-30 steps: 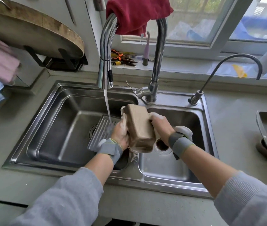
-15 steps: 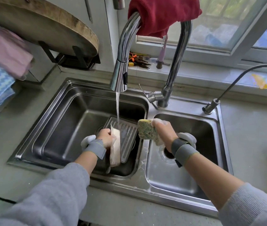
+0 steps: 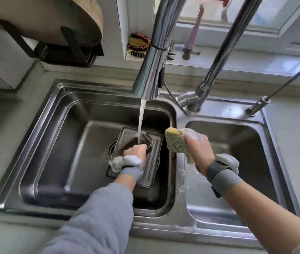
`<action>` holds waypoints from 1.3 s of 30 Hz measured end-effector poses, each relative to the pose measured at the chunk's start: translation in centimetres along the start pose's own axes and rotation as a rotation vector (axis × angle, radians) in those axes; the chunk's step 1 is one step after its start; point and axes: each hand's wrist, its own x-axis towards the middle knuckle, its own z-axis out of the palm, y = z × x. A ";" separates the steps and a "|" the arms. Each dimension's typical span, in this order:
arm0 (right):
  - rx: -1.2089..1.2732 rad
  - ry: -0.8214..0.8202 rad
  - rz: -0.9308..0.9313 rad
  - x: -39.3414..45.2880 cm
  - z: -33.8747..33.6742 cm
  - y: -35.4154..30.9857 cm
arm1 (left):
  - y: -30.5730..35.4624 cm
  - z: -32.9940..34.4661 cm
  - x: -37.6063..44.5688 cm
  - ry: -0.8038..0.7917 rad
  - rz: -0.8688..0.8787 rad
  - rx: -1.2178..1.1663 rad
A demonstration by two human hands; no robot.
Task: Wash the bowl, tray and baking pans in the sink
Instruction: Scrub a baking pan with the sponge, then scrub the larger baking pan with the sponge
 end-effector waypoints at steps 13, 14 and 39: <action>-0.215 0.140 -0.089 -3.3 -8.3 -0.5 | 8.7 -6.7 -5.9 -0.147 0.226 -0.370; -0.210 0.184 -0.088 -3.9 -10.4 -0.6 | 10.7 -7.5 -6.8 -0.136 0.269 -0.364; -0.170 0.419 0.107 -8.0 -48.6 13.6 | 52.0 7.5 -15.1 -0.253 0.119 -0.663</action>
